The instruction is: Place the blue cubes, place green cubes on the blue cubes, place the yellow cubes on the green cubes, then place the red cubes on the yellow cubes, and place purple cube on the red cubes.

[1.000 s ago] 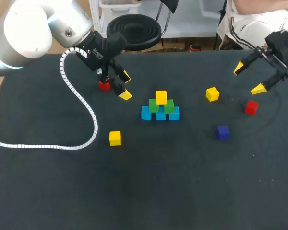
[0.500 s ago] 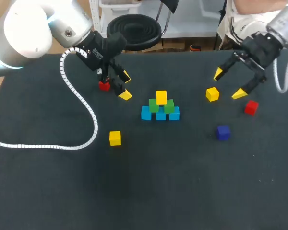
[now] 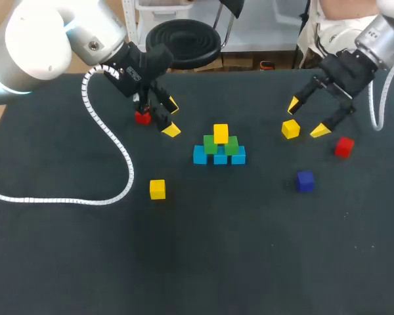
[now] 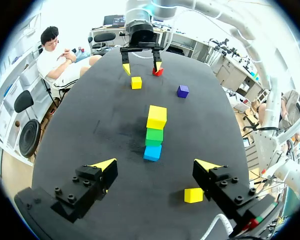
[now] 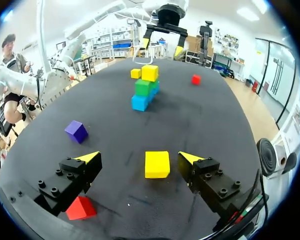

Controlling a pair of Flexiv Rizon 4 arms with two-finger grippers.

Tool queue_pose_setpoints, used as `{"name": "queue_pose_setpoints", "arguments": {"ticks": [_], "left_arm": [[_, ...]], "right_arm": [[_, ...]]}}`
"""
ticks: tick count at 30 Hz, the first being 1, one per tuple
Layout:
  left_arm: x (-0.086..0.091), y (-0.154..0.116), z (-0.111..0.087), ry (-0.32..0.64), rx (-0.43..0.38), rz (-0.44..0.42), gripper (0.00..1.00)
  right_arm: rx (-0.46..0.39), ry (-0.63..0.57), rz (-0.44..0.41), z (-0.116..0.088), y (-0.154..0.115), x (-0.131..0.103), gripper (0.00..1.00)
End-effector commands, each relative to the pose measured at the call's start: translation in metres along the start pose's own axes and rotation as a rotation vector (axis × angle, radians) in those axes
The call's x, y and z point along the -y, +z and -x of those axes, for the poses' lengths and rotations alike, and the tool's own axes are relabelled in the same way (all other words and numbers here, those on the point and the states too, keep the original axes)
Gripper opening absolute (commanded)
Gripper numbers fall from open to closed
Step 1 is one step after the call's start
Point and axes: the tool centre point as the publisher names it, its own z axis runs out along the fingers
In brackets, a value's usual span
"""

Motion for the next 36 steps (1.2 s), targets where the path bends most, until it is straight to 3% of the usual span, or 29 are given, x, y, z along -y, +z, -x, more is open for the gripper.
{"name": "queue_pose_setpoints", "arguments": {"ticks": [1,24,36], "left_arm": [[0.000,0.000,-0.001,0.002,0.001,0.000,1.00],[0.000,0.000,-0.001,0.002,0.001,0.000,1.00],[0.000,0.000,-0.001,0.002,0.001,0.000,1.00]], "right_arm": [[-0.015,0.013,0.001,0.000,0.006,0.002,1.00],[0.015,0.026,0.008,0.003,0.001,-0.001,1.00],[0.061,0.016,-0.042,-0.006,0.019,0.005,1.00]]}}
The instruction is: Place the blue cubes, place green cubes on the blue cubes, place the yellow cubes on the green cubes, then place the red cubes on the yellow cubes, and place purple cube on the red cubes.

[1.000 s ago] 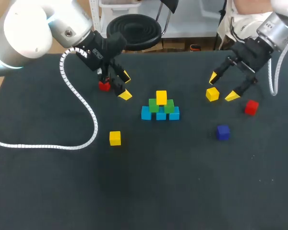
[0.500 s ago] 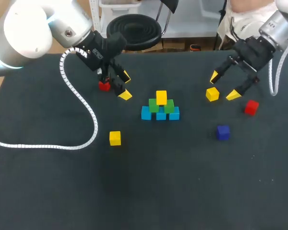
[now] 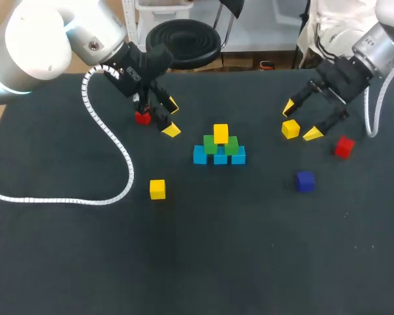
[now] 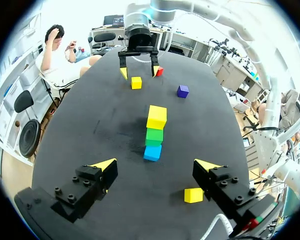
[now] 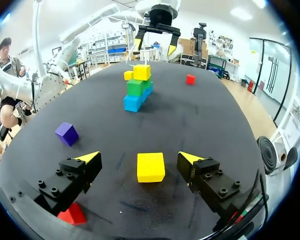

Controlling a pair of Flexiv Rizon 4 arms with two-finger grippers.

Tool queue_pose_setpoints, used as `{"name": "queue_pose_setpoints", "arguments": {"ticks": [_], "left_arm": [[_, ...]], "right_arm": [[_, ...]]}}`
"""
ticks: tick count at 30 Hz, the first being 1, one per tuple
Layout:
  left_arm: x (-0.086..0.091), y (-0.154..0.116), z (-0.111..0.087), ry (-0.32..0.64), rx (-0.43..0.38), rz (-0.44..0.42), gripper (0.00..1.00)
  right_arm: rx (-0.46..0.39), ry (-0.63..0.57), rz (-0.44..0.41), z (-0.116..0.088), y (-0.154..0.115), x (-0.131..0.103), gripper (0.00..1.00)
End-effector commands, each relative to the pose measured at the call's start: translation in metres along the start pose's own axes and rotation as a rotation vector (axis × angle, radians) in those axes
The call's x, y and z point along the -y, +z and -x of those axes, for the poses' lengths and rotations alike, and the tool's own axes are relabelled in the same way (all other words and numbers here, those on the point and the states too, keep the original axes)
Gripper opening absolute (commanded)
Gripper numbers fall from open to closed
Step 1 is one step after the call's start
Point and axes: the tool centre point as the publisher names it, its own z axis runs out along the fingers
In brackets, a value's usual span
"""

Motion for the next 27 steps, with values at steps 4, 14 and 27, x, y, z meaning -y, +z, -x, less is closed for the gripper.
{"name": "queue_pose_setpoints", "arguments": {"ticks": [4,14,27], "left_arm": [[0.000,0.000,-0.001,0.002,0.001,0.000,1.00],[0.000,0.000,-0.001,0.002,0.001,0.000,1.00],[0.000,0.000,-0.001,0.002,0.001,0.000,1.00]], "right_arm": [[0.002,-0.001,-0.005,-0.005,0.002,-0.001,1.00],[0.000,-0.003,0.010,-0.004,0.006,0.007,0.83],[-0.016,0.000,0.016,-0.001,0.012,0.013,0.00]]}}
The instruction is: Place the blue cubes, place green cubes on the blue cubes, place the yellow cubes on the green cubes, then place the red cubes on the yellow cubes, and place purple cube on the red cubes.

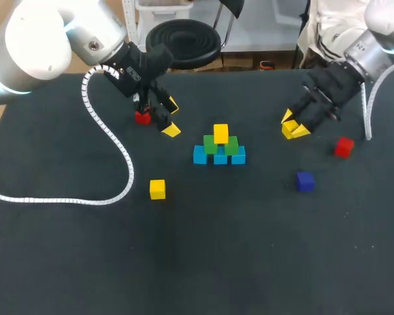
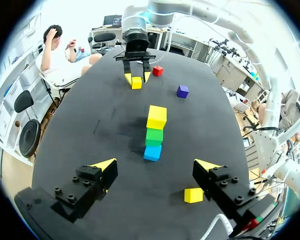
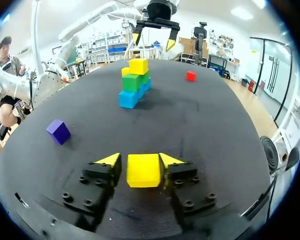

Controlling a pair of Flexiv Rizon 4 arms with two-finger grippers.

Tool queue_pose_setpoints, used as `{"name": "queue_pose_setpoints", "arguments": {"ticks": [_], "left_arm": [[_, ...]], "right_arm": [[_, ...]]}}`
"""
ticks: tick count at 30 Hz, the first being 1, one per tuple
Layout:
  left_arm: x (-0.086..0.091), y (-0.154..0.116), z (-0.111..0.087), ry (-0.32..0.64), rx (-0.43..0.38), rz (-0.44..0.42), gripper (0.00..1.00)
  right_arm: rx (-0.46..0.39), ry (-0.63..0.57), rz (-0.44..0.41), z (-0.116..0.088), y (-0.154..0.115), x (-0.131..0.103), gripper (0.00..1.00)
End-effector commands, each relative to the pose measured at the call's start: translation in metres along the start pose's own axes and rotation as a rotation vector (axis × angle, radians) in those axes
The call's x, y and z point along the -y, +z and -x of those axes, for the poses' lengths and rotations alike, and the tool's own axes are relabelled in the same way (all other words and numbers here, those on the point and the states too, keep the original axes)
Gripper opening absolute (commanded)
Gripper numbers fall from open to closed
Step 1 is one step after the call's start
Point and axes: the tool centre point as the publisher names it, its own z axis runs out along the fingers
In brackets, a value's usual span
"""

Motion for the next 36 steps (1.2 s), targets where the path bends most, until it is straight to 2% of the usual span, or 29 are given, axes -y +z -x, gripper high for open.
{"name": "queue_pose_setpoints", "arguments": {"ticks": [1,7,14,18,26,28,29,30,31,32,36], "left_arm": [[0.000,0.000,-0.001,0.002,0.001,0.000,1.00],[0.000,0.000,-0.001,0.002,0.001,0.000,1.00],[0.000,0.000,-0.001,0.002,0.001,0.000,1.00],[0.000,0.000,-0.001,0.002,0.001,0.000,1.00],[0.000,0.000,-0.001,0.002,0.001,0.000,1.00],[0.000,0.000,-0.001,0.002,0.001,0.000,1.00],[0.000,0.000,-0.001,0.002,0.001,0.000,1.00],[0.000,0.000,-0.001,0.002,0.001,0.000,1.00],[0.000,0.000,-0.001,0.002,0.001,0.000,1.00],[0.000,0.000,-0.001,0.002,0.001,0.000,1.00],[0.000,0.000,-0.001,0.002,0.001,0.000,1.00]], "right_arm": [[-0.011,0.001,0.005,0.004,-0.005,0.004,0.00],[-0.027,0.029,-0.023,0.014,-0.006,0.001,0.00],[0.009,0.065,-0.048,0.029,0.021,0.011,0.00],[-0.013,0.160,-0.059,0.032,0.040,0.013,0.00],[-0.062,0.200,-0.070,0.035,0.052,0.010,0.00],[-0.054,0.202,-0.072,0.034,0.053,0.009,0.40],[-0.052,0.201,-0.073,0.033,0.054,0.008,0.45],[-0.051,0.200,-0.072,0.033,0.054,0.008,0.57],[-0.046,0.198,-0.073,0.032,0.055,0.007,0.93],[-0.045,0.197,-0.078,0.033,0.055,0.007,1.00],[-0.052,0.201,-0.111,0.031,0.052,0.004,1.00]]}}
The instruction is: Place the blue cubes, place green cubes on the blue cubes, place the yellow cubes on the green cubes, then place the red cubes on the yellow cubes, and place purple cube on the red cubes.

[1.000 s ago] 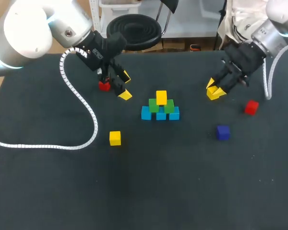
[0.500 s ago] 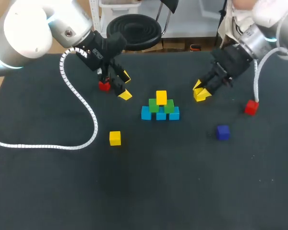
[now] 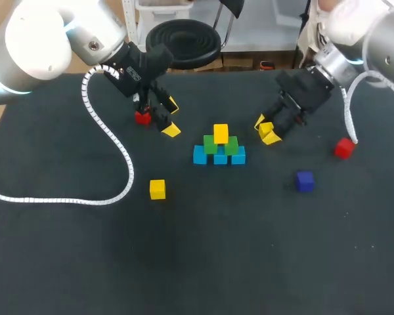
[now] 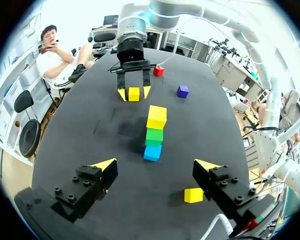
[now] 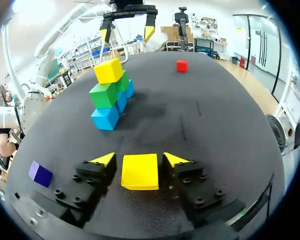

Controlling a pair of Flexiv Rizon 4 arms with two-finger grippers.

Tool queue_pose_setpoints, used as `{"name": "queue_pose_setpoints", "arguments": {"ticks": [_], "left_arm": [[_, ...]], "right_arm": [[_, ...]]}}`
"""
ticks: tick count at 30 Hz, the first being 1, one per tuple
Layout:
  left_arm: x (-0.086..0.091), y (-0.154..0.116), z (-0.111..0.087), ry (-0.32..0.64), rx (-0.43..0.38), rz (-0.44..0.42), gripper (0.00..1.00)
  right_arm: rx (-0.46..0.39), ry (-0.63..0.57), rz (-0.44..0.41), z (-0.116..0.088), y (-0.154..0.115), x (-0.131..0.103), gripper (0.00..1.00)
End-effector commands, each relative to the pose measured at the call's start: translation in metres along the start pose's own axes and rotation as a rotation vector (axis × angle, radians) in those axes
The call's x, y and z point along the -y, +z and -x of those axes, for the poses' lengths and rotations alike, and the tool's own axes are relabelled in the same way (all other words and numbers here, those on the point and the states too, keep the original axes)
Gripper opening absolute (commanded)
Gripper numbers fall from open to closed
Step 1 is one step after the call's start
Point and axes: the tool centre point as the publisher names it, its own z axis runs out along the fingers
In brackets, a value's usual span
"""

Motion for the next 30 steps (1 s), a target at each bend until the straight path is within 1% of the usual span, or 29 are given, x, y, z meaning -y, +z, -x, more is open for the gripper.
{"name": "queue_pose_setpoints", "arguments": {"ticks": [1,7,18,22,24,28,30], "left_arm": [[0.000,0.000,-0.001,0.002,0.001,0.000,1.00],[0.000,0.000,-0.001,0.002,0.001,0.000,1.00],[0.000,0.000,-0.001,0.002,0.001,0.000,1.00],[0.000,0.000,-0.001,0.002,0.001,0.000,1.00],[0.000,0.000,-0.001,0.002,0.001,0.000,1.00],[0.000,0.000,-0.001,0.002,0.001,0.000,1.00],[0.000,0.000,-0.001,0.002,0.001,0.000,1.00]], "right_arm": [[-0.006,0.004,-0.095,-0.003,-0.003,-0.011,1.00],[-0.011,0.009,-0.139,-0.009,-0.013,-0.011,1.00],[0.005,-0.017,-0.171,-0.008,-0.019,-0.003,1.00],[0.004,-0.027,-0.175,-0.005,-0.020,0.001,0.76],[0.003,-0.031,-0.175,-0.005,-0.020,0.002,0.68],[-0.002,-0.039,-0.174,-0.004,-0.021,0.003,0.58],[-0.004,-0.041,-0.172,-0.003,-0.021,0.004,0.59]]}}
